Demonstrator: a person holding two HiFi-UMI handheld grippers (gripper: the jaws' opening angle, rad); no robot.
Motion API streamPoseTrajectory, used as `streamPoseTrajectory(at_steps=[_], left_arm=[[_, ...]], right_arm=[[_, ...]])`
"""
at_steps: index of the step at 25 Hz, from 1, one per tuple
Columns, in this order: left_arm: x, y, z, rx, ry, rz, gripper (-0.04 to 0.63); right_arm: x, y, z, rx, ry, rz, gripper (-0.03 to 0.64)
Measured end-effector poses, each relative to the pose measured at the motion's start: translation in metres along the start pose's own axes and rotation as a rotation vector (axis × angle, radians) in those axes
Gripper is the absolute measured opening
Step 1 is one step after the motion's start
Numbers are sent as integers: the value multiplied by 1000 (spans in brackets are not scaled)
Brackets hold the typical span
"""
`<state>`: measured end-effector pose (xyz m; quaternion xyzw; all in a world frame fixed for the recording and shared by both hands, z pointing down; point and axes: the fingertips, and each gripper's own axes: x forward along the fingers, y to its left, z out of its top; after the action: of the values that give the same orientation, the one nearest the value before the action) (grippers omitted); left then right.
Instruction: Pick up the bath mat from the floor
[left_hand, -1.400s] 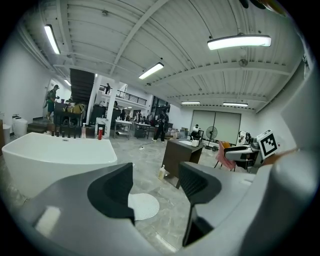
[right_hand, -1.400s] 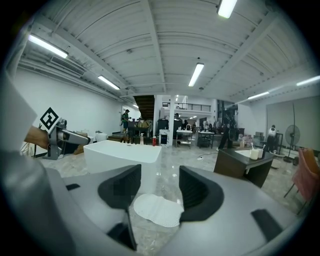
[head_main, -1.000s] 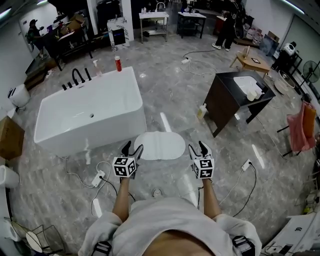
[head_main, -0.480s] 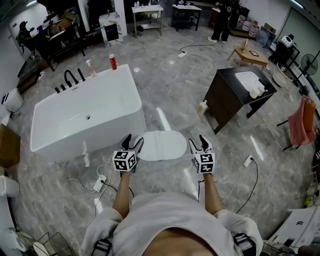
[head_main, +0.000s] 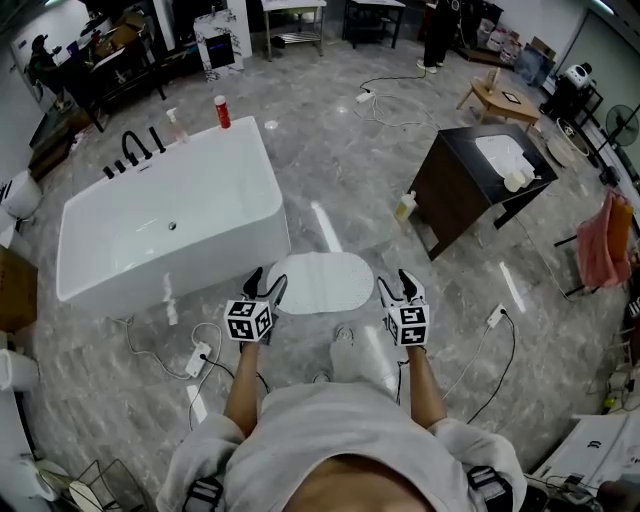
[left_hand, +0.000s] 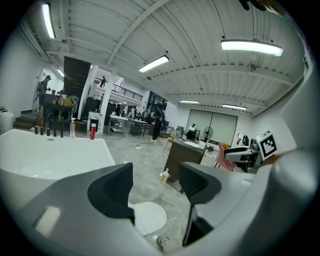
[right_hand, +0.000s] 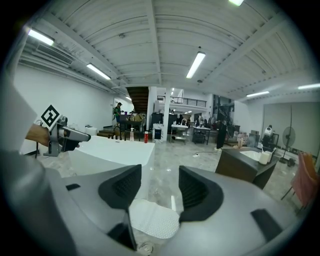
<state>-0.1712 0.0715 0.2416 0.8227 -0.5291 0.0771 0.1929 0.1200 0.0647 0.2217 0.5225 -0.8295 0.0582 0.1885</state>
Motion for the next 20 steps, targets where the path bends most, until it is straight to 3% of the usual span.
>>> streamPoseTrajectory(at_steps=[10, 20], left_arm=[[50, 23, 15, -2, 13, 16, 278], [132, 48, 36, -29, 54, 58, 278]], right_arm=[[55, -21, 5, 19, 4, 19, 235], [137, -77, 19, 30, 36, 59, 235]])
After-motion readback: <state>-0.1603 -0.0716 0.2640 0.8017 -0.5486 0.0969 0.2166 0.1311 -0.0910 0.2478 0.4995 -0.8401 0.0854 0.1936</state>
